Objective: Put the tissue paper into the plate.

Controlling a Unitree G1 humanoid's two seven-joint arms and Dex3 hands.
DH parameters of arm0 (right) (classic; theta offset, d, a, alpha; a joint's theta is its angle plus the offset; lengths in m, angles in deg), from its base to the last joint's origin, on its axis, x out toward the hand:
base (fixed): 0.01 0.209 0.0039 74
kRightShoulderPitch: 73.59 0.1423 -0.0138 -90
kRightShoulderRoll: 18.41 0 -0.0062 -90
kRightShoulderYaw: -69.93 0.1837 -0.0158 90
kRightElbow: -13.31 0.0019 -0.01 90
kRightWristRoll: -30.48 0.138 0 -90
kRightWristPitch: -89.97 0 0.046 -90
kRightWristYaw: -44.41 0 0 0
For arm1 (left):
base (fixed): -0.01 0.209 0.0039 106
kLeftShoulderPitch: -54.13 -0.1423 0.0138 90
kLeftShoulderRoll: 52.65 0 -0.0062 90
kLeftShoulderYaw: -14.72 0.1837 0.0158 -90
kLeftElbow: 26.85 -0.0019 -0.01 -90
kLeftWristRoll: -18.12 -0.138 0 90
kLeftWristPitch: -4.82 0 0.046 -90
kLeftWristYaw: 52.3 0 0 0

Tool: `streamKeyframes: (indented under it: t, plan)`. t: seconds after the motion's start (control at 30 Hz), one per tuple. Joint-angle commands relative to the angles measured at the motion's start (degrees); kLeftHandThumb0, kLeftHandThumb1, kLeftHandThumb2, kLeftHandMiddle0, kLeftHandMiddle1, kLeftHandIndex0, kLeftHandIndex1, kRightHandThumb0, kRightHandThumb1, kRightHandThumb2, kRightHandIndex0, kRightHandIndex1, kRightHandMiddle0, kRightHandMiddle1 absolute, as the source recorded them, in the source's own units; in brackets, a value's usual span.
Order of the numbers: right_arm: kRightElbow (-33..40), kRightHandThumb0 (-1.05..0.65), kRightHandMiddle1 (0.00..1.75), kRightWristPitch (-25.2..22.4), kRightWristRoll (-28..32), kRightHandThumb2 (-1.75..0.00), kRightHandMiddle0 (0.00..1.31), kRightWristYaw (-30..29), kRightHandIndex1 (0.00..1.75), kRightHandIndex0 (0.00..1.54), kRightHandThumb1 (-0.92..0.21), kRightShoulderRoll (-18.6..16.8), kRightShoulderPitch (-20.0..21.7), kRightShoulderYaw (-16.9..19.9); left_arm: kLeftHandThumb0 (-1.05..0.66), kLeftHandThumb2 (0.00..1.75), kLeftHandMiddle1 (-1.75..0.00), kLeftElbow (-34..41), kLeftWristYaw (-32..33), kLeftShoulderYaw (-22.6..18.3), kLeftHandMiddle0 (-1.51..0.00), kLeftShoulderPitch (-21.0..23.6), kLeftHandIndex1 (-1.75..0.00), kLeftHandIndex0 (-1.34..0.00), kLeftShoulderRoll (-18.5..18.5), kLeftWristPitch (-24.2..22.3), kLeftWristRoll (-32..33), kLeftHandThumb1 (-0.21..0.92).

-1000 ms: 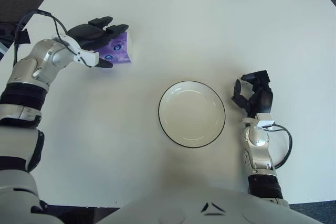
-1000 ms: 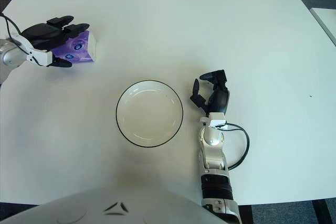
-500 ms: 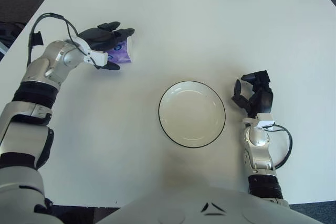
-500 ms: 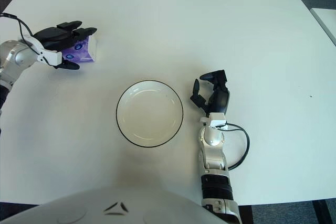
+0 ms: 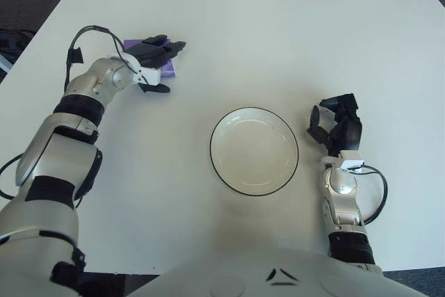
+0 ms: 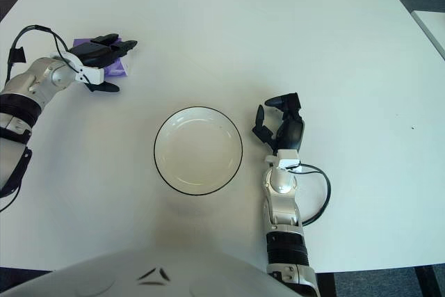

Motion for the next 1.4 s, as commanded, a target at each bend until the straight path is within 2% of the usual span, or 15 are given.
streamKeyframes:
  t: [0.0, 0.43, 0.8, 0.83, 0.9, 0.97, 1.0, 1.03, 1.07, 1.1, 1.13, 1.23, 1.27, 1.37]
  plan:
    - [-5.7, -0.4, 1.75, -0.6, -0.6, -0.97, 0.39, -0.4, 1.35, 0.56, -0.6, -1.5, -6.3, -0.6, -1.02, 0.9, 0.0, -4.4, -1.0, 2.9, 0.0, -1.8, 0.0, 0.0, 1.7, 0.2, -1.8, 0.39]
    - [-5.7, -0.4, 1.75, 0.2, -0.9, -0.97, 0.39, -0.8, 1.35, 0.56, -0.6, -1.1, -6.9, -0.6, -1.03, 0.88, 0.0, -10.4, 1.9, 5.4, 0.0, -1.9, 0.0, 0.0, 4.1, -1.5, -1.7, 0.4]
    - [-4.5, -0.41, 1.75, -0.5, -0.2, -1.02, 0.42, 0.1, 1.35, 0.57, -0.56, -1.0, -7.8, -0.6, -1.02, 0.91, 0.0, -13.2, 7.0, 8.1, 0.0, -2.3, -0.01, 0.0, 5.0, -5.5, -3.1, 0.4]
    - [-4.4, -0.41, 1.75, -0.5, -0.2, -1.03, 0.42, 0.2, 1.35, 0.57, -0.56, -1.0, -7.8, -0.5, -0.99, 0.93, -0.03, -13.3, 8.2, 8.3, -0.01, -2.4, -0.07, 0.0, 5.1, -6.1, -3.2, 0.38]
    - [-4.2, -0.41, 1.75, -0.6, -0.1, -1.03, 0.42, 0.3, 1.35, 0.57, -0.55, -1.0, -8.0, -0.5, -0.84, 1.02, -0.33, -13.5, 9.9, 8.6, 0.0, -2.5, -0.35, 0.0, 5.2, -6.9, -3.5, 0.27]
    - [-3.9, -0.41, 1.75, -1.1, -0.1, -1.03, 0.42, 0.4, 1.35, 0.57, -0.55, -1.1, -8.1, -0.5, -0.72, 1.08, -0.64, -13.6, 12.0, 9.2, 0.0, -2.6, -0.61, 0.0, 5.3, -7.8, -3.9, 0.21]
    - [-3.7, -0.41, 1.75, -1.2, -0.1, -1.03, 0.42, 0.4, 1.35, 0.57, -0.55, -1.1, -8.2, -0.4, -0.64, 1.13, -0.91, -13.7, 12.6, 9.4, 0.0, -2.6, -0.84, 0.0, 5.3, -8.0, -4.0, 0.16]
    - [-3.5, -0.41, 1.75, -1.4, -0.2, -1.03, 0.42, 0.3, 1.35, 0.57, -0.55, -1.2, -8.3, -0.5, -0.61, 1.15, -1.01, -14.4, 13.8, 10.0, 0.0, -2.5, -0.92, 0.0, 5.5, -8.9, -4.5, 0.14]
    - [-3.4, -0.41, 1.75, -1.6, -0.2, -1.03, 0.42, 0.3, 1.34, 0.57, -0.55, -1.2, -8.3, -0.4, -0.54, 1.22, -1.27, -14.9, 14.6, 10.5, 0.0, -2.4, -1.18, 0.0, 5.7, -9.5, -4.8, 0.11]
    - [-3.2, -0.4, 1.75, -1.9, -0.2, -1.03, 0.42, 0.2, 1.34, 0.56, -0.56, -1.3, -8.4, -0.5, -0.5, 1.27, -1.44, -15.0, 16.3, 11.2, 0.0, -2.5, -1.35, 0.0, 5.7, -10.1, -5.6, 0.09]
    - [-3.0, -0.4, 1.75, -2.1, -0.3, -1.02, 0.41, 0.2, 1.34, 0.56, -0.56, -1.4, -8.5, -0.4, -0.44, 1.3, -1.55, -15.1, 17.6, 11.8, -0.09, -2.5, -1.49, -0.01, 5.7, -10.4, -6.1, 0.08]
    - [-2.5, -0.4, 1.75, -2.7, -0.4, -1.0, 0.4, 0.1, 1.34, 0.55, -0.58, -1.5, -8.6, -0.4, -0.37, 1.33, -1.67, -14.6, 21.9, 13.3, -0.26, -3.0, -1.64, -0.08, 5.6, -11.3, -7.7, 0.07]
    - [-2.4, -0.4, 1.75, -2.9, -0.4, -0.99, 0.4, 0.0, 1.34, 0.54, -0.58, -1.6, -8.6, -0.4, -0.06, 1.36, -1.7, -14.5, 23.4, 13.9, -0.4, -3.2, -1.68, -0.12, 5.7, -11.7, -8.2, 0.13]
    - [-2.1, -0.4, 1.75, -3.2, -0.5, -0.98, 0.39, 0.0, 1.34, 0.53, -0.59, -1.7, -8.6, -0.4, 0.31, 1.39, -1.73, -14.5, 28.3, 15.1, -0.58, -4.6, -1.72, -0.23, 6.1, -12.7, -9.3, 0.2]
